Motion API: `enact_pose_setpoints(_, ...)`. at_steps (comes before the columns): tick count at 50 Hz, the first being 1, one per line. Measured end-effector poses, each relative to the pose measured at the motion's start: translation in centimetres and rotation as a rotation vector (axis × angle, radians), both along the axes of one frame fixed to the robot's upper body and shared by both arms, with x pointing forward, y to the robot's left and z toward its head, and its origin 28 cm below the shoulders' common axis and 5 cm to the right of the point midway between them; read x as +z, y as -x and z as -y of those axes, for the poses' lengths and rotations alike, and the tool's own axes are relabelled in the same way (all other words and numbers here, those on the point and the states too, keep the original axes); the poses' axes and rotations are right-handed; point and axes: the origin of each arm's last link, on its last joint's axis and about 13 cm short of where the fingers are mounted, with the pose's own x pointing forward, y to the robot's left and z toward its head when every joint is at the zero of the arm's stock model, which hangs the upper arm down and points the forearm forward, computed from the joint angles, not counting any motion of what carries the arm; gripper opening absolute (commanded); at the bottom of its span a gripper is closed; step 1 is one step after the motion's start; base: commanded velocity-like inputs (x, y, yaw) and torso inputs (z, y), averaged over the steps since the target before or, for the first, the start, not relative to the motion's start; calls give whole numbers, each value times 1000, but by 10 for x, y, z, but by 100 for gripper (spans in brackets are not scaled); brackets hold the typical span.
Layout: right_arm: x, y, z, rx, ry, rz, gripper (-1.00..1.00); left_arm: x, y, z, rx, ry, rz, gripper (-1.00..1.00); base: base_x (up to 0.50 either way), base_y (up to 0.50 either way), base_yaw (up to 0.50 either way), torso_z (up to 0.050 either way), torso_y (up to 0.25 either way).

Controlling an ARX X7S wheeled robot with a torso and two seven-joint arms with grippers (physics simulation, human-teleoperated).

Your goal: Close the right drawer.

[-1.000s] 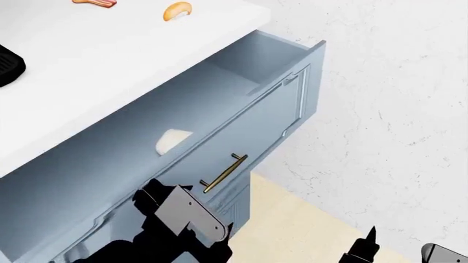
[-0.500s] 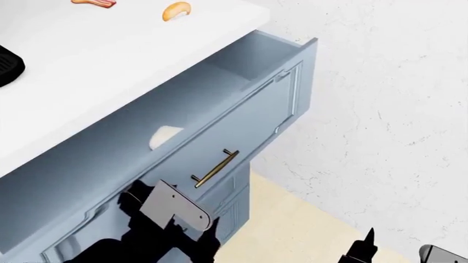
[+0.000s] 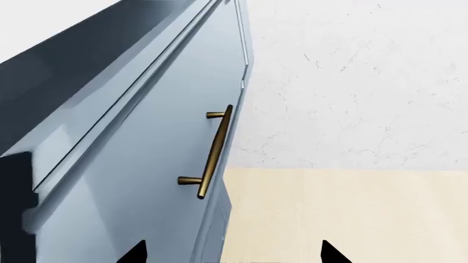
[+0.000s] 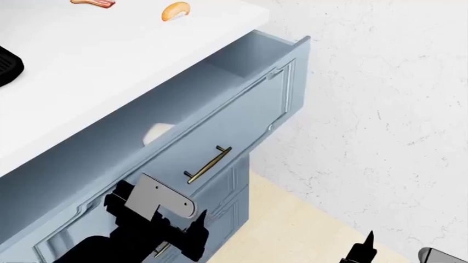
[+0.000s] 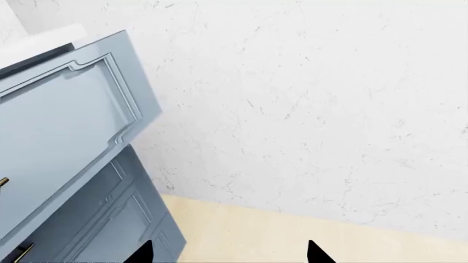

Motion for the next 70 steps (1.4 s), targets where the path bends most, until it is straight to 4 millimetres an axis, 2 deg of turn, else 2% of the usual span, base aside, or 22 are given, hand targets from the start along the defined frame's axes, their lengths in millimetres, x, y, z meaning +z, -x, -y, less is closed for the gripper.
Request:
enact_pose_setpoints(42, -4, 3, -2, -3, 22, -24, 100, 0, -3, -46, 208, 22, 1, 100, 0, 0, 0, 0, 0)
enact_pose_setpoints(70, 4, -1, -7, 12, 56, -21, 100, 3, -3, -71, 308, 57, -7, 100, 0, 0, 0, 0, 0)
